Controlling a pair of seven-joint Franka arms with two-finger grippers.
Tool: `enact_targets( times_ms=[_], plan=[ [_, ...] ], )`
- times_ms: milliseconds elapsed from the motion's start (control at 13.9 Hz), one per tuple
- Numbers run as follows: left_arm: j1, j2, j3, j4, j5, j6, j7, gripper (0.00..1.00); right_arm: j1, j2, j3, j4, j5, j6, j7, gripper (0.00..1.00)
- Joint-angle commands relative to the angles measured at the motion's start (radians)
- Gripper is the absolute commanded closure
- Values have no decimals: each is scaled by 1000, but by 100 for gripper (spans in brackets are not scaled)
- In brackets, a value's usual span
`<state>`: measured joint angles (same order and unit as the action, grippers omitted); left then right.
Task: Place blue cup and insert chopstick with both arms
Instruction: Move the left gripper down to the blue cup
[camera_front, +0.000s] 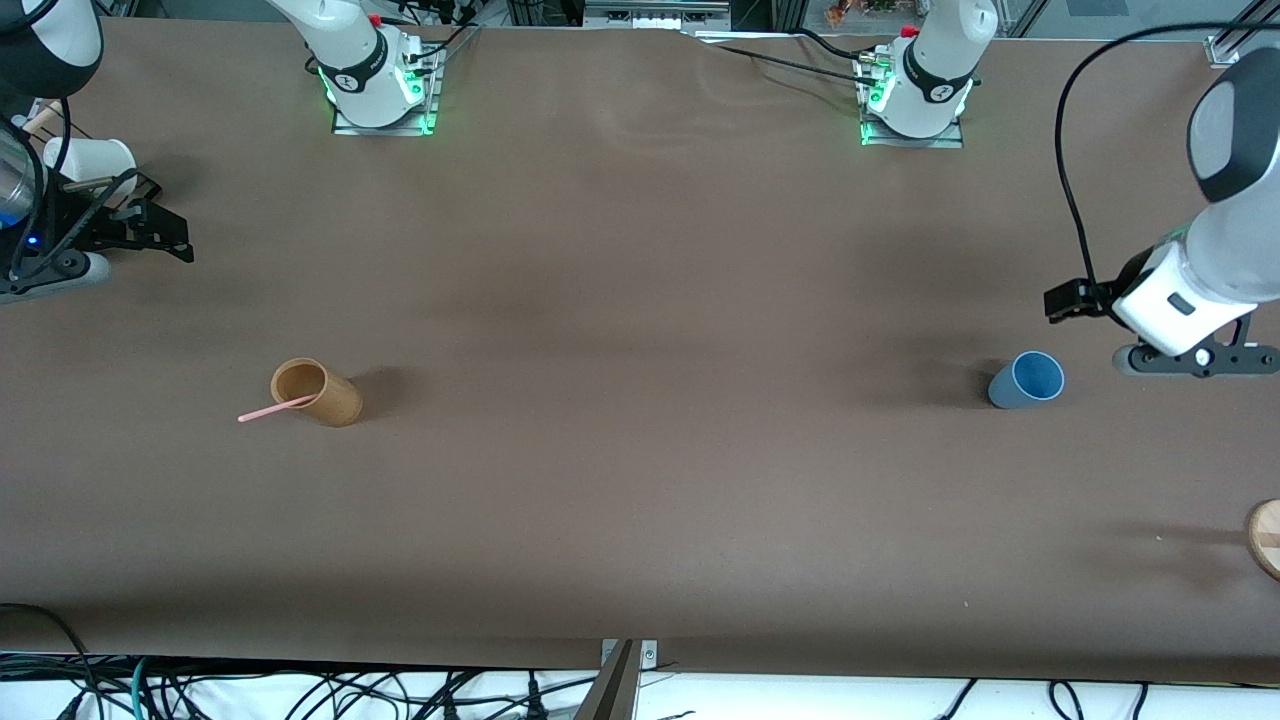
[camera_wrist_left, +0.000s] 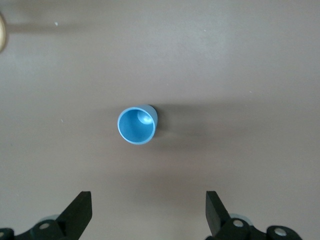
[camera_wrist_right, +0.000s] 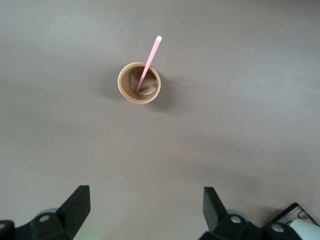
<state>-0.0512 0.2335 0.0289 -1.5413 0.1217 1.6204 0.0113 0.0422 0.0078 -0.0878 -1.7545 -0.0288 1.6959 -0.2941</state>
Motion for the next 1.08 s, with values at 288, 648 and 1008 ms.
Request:
enact_targets(
  times_ms=[288, 648, 1008],
  plan=[
    [123, 75, 0, -101, 9, 283, 257, 0, -5, 1, 2, 15, 9, -10, -19, 0],
    [234, 162, 0, -169, -106, 429, 438, 0, -4, 1, 0, 15, 9, -12, -19, 0],
    [235, 141, 14, -348, -132, 605, 449, 0, -4, 1, 2, 15, 1, -10, -17, 0]
  ],
)
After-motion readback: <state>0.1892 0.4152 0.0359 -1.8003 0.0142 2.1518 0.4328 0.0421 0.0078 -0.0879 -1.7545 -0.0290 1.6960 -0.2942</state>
